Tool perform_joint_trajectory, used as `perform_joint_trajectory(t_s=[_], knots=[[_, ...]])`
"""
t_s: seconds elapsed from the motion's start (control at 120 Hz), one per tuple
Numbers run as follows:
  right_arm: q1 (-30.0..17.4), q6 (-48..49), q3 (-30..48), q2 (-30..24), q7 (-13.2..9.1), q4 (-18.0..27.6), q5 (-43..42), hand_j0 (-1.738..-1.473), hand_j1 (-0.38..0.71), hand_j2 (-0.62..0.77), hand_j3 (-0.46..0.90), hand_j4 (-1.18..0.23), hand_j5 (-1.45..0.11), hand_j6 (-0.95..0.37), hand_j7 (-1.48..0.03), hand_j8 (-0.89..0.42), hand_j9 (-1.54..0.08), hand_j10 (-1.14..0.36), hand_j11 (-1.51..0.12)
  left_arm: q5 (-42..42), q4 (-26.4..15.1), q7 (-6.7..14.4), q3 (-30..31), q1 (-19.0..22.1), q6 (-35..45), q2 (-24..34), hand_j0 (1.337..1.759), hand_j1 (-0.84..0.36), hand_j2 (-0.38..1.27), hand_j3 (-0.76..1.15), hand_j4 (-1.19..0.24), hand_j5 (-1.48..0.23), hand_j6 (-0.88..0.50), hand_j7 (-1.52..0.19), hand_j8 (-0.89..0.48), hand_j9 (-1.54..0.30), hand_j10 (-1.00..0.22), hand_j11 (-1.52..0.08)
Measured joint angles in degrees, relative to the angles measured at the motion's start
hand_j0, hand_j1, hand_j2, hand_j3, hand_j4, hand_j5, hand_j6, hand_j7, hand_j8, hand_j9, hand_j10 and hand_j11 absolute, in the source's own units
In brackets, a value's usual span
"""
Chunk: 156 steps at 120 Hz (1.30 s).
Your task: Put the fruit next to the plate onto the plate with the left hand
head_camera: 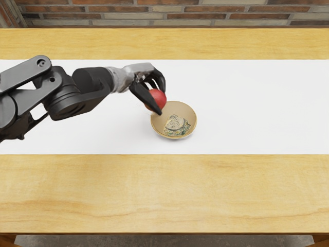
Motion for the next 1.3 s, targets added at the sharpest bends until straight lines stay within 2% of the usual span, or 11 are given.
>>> perform_joint_trajectory(t_s=[0.125, 0.217, 0.292, 0.542, 0.775, 0.833, 0.892, 1.025, 1.3], knots=[[0.0, 0.0, 0.0, 0.0, 0.0, 0.0, 0.0, -1.658, -0.33, 0.0, 0.0, -0.01, -0.02, -0.01, -0.02, -0.01, -0.02, -0.01, -0.02, -0.1, 1.9, 0.0, -0.3, -0.3, 0.0, -1.6, 1.647, -0.19, 0.28, 0.0, -0.82, -1.25, -0.5, -1.19, -0.39, -1.17, -0.55, -1.17], [0.0, 0.0, 0.0, 0.0, 0.0, 0.0, 0.0, -1.658, -0.33, 0.0, 0.0, -0.01, -0.02, -0.01, -0.02, -0.01, -0.02, -0.01, -0.02, -0.1, 2.9, 0.0, -0.4, -0.2, 0.1, -3.3, 1.648, -0.2, 0.43, 0.0, -0.82, -1.25, -0.53, -1.18, -0.41, -1.17, -0.54, -1.17], [0.0, 0.0, 0.0, 0.0, 0.0, 0.0, 0.0, -1.658, -0.33, 0.0, 0.0, -0.01, -0.02, -0.01, -0.02, -0.01, -0.02, -0.01, -0.02, 0.0, 4.2, 0.0, -0.2, 0.2, 0.0, -5.0, 1.648, -0.21, 0.49, 0.0, -0.82, -1.25, -0.54, -1.19, -0.42, -1.18, -0.55, -1.16], [0.0, 0.0, 0.0, 0.0, 0.0, 0.0, 0.0, -1.658, -0.33, 0.0, 0.0, -0.01, -0.02, -0.01, -0.02, -0.01, -0.02, -0.01, -0.02, 0.2, 6.2, 0.1, 1.1, 1.0, 0.0, -5.4, 1.649, -0.17, 0.41, 0.0, -0.83, -1.24, -0.58, -1.2, -0.45, -1.17, -0.58, -1.15], [0.0, 0.0, 0.0, 0.0, 0.0, 0.0, 0.0, -1.658, -0.33, 0.0, 0.0, -0.01, -0.02, -0.01, -0.02, -0.01, -0.02, -0.01, -0.02, 0.5, 8.4, 0.1, 2.6, 3.0, -0.1, -5.3, 1.649, -0.18, 0.46, 0.0, -0.82, -1.25, -0.56, -1.21, -0.44, -1.17, -0.58, -1.15], [0.0, 0.0, 0.0, 0.0, 0.0, 0.0, 0.0, -1.658, -0.33, 0.0, 0.0, -0.01, -0.02, -0.01, -0.02, -0.01, -0.02, -0.01, -0.02, 0.8, 8.8, 0.1, 2.7, 2.2, -0.1, -5.7, 1.648, -0.18, 0.45, 0.0, -0.82, -1.25, -0.56, -1.22, -0.45, -1.17, -0.58, -1.15], [0.0, 0.0, 0.0, 0.0, 0.0, 0.0, 0.0, -1.658, -0.33, 0.0, 0.0, -0.01, -0.02, -0.01, -0.02, -0.01, -0.02, -0.01, -0.02, 1.0, 9.6, 0.1, 2.8, 1.8, 0.0, -8.6, 1.647, -0.16, 0.41, 0.0, -0.83, -1.24, -0.57, -1.21, -0.46, -1.16, -0.59, -1.15], [-0.1, 0.0, 0.0, 0.0, 0.0, 0.0, 0.0, -1.658, -0.33, 0.0, 0.0, -0.01, -0.02, -0.01, -0.02, -0.01, -0.02, -0.01, -0.02, 1.1, 12.2, 0.0, 2.8, -0.3, 0.1, -9.5, 1.649, -0.21, 0.59, 0.0, -0.82, -1.25, -0.57, -1.2, -0.46, -1.18, -0.58, -1.15], [-0.1, 0.0, 0.0, 0.0, 0.0, 0.0, 0.0, -1.658, -0.33, 0.0, 0.0, -0.01, -0.02, -0.01, -0.02, -0.01, -0.02, -0.01, -0.02, 1.3, 16.7, 0.0, 3.7, -0.8, 0.1, -10.6, 1.651, -0.21, 0.55, 0.0, -0.83, -1.23, -0.57, -1.2, -0.46, -1.18, -0.58, -1.15]])
